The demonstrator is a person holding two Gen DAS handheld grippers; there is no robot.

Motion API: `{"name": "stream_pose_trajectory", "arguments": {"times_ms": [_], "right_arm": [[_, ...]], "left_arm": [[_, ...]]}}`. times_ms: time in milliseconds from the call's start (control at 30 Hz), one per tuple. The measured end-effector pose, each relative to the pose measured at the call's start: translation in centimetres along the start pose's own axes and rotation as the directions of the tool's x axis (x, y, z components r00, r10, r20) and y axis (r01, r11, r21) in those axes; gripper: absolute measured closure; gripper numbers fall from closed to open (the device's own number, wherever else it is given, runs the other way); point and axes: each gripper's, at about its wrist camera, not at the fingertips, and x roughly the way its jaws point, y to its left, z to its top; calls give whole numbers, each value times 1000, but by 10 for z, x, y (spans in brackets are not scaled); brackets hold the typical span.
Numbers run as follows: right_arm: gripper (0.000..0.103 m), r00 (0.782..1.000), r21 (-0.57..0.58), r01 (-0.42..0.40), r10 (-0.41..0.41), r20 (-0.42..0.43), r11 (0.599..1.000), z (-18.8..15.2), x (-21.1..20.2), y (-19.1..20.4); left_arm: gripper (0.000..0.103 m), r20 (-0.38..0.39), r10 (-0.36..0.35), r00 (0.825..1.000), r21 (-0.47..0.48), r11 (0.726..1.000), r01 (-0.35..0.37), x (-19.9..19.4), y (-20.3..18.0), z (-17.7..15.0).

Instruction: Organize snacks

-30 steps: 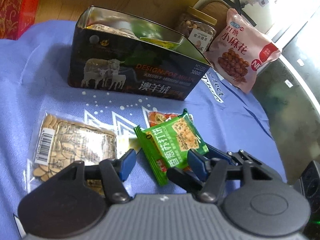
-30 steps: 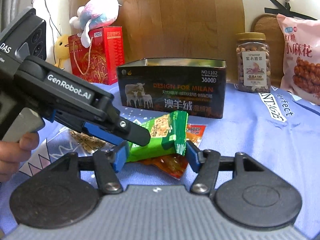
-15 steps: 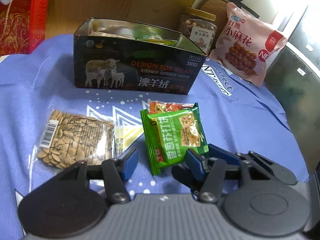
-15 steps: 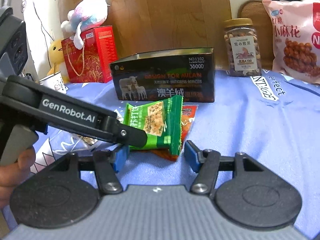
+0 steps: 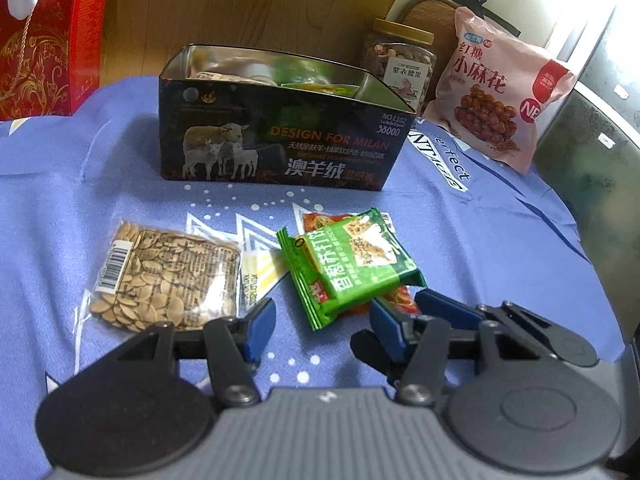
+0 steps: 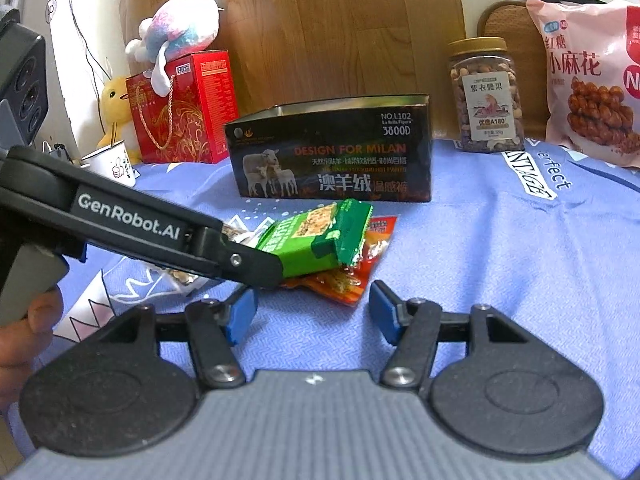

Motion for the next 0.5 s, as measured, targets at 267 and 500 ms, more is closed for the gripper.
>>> {"name": "stream_pose_trajectory", "arguments": {"times_ms": [267,500], "right_arm": [[39,1000,6,6,-7,11,1000,-1,-2,1],[39,998,25,14,-15,56,1000,-1,-9,0]], "left_arm": [[51,5,-61,998,-31,998,61,-7,9,0],[51,16,-185,983,-107,977,185,-15,27,1]]}}
